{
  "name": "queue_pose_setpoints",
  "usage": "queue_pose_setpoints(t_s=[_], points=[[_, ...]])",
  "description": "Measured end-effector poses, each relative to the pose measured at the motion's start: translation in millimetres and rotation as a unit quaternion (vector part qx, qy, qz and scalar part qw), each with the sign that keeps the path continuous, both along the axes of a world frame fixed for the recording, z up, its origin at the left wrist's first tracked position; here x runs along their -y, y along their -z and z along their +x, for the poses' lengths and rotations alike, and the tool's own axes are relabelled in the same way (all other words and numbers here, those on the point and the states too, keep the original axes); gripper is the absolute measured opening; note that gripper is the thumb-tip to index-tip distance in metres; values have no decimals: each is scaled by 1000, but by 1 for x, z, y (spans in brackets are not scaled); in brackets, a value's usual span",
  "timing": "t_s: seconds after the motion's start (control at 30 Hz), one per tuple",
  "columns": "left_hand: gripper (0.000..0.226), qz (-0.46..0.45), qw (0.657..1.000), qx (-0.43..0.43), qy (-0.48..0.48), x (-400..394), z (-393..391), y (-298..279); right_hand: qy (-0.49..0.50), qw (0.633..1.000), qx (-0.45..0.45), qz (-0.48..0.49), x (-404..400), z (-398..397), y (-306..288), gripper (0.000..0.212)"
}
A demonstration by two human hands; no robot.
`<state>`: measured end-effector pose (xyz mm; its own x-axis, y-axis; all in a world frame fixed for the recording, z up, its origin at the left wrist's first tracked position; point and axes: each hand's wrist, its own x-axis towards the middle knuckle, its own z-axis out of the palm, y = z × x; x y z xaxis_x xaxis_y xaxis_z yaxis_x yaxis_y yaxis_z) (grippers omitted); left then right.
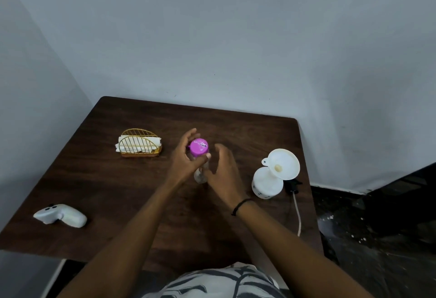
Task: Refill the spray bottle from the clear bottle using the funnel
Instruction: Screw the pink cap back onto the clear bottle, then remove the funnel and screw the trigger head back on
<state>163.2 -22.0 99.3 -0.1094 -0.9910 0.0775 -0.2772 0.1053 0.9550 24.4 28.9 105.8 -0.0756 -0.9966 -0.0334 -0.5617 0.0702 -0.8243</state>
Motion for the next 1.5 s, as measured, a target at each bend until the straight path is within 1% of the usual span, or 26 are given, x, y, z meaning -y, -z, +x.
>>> queue_pose_setpoints(t_s=[0.07,0.1,0.2,0.27,0.33,0.4,0.43,0.47,0.53,0.6,0.67,0.77,0.83,0.9,1.0,1.2,1.3,1.4,1.5], points=[[81,-19,1000,-5,-4,-1,-3,-5,18,995,-2,-95,-22,-10,-14,62],[77,-39,999,7,-9,-2,-5,-7,33,988,-4,-148,-34,-17,-21,55],[58,-155,984,55,-65,-6,-17,-18,100,962,-36,-253,-63,-49,-39,39],[36,-255,960,77,-89,-10,-32,-28,142,948,-81,-272,-77,-78,-45,34],[17,-335,935,92,-72,-15,-50,-36,174,941,-106,-270,-84,-108,-44,31],[7,-374,923,90,-22,-19,-68,-39,193,937,-122,-265,-85,-132,-36,30],[5,-376,922,90,12,-20,-78,-39,197,937,-128,-257,-84,-142,-32,33],[4,-363,926,94,47,-21,-89,-37,199,941,-130,-241,-84,-151,-25,36],[4,-286,949,104,83,-24,-107,-30,185,955,-124,-197,-82,-164,-15,46],[7,-180,975,97,84,-26,-122,-23,157,967,-116,-162,-81,-174,-4,58],[14,-81,989,101,71,-27,-134,-17,136,977,-90,-137,-81,-180,3,64],[31,17,989,131,63,-29,-143,-11,114,982,-102,-114,-79,-183,8,63],[35,68,990,105,71,-29,-146,-8,106,980,-122,-118,-78,-185,12,57],[33,112,987,62,92,-28,-149,-9,98,978,-134,-123,-77,-186,14,48],[32,141,985,15,99,-27,-152,-14,98,975,-143,-142,-74,-187,14,36],[35,102,992,-8,68,-23,-147,-32,115,960,-163,-195,-64,-181,-8,29],[34,92,993,-55,51,-20,-139,-49,97,952,-179,-227,-54,-175,-23,27],[32,108,988,-104,24,-15,-131,-60,78,952,-192,-225,-43,-164,-32,27],[29,158,976,-146,-5,-13,-123,-56,43,961,-194,-192,-35,-151,-36,23]])
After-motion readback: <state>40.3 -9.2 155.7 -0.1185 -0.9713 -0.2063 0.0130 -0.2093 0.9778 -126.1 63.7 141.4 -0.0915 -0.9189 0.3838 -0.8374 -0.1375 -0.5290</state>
